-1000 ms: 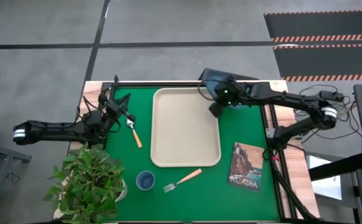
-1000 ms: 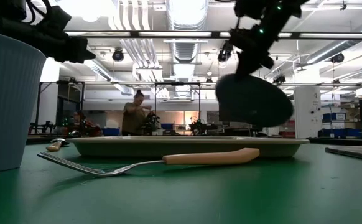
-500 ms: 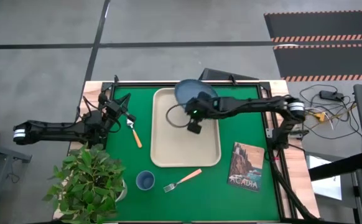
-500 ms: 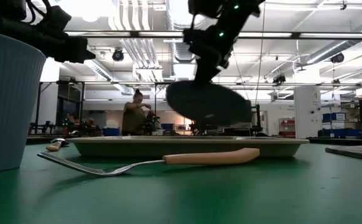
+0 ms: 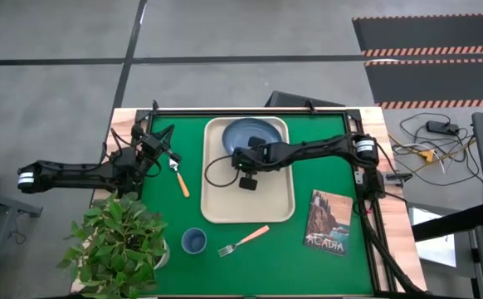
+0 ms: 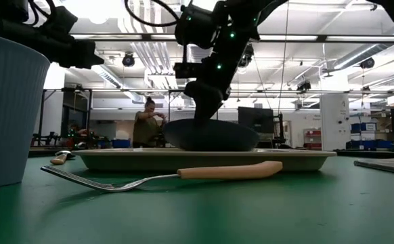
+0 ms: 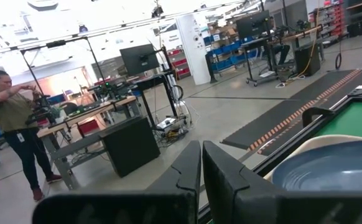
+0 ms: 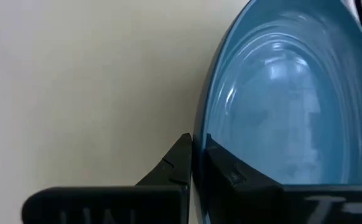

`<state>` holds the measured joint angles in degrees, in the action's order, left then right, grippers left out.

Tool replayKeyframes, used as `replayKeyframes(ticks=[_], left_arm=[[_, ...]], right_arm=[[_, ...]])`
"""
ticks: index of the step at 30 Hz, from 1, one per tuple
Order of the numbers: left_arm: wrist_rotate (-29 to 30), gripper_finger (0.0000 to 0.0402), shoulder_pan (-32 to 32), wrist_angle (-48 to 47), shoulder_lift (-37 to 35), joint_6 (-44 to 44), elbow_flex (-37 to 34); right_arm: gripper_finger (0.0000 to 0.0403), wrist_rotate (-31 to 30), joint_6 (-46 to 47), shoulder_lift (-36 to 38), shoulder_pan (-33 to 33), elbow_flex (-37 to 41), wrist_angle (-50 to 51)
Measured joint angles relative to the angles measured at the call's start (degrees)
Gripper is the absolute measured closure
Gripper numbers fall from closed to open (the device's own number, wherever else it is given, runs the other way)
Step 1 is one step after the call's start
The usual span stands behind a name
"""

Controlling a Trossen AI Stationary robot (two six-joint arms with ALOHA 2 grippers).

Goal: Pick and place plate/cup/fork/spoon on tray
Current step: Put the blue plate on the white tray, then put the yellow fork on the white tray to the left side of the blue plate

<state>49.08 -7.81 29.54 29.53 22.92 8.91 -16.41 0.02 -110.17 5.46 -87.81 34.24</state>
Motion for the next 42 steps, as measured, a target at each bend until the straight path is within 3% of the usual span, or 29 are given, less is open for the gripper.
replayKeyframes(ticks=[6,22,34,42], left_arm=[[0.0,0.0402,0.0,0.0,-0.1,0.0,0.0],[0.0,0.0402,0.0,0.0,0.0,0.0,0.0],[0.0,0.0402,0.0,0.0,0.1,0.0,0.0],[-0.4,0.0402,0.0,0.0,0.5,-0.4,-0.1]], right_arm=[[0.0391,3.2,0.9,-2.2,0.0,0.0,-2.0],[0.0384,3.5,1.6,-3.5,-0.2,0.0,-5.5],[0.0251,4.9,4.5,-2.3,-0.1,0.1,-4.4],[0.0232,4.5,7.2,7.4,-2.4,1.5,2.6]])
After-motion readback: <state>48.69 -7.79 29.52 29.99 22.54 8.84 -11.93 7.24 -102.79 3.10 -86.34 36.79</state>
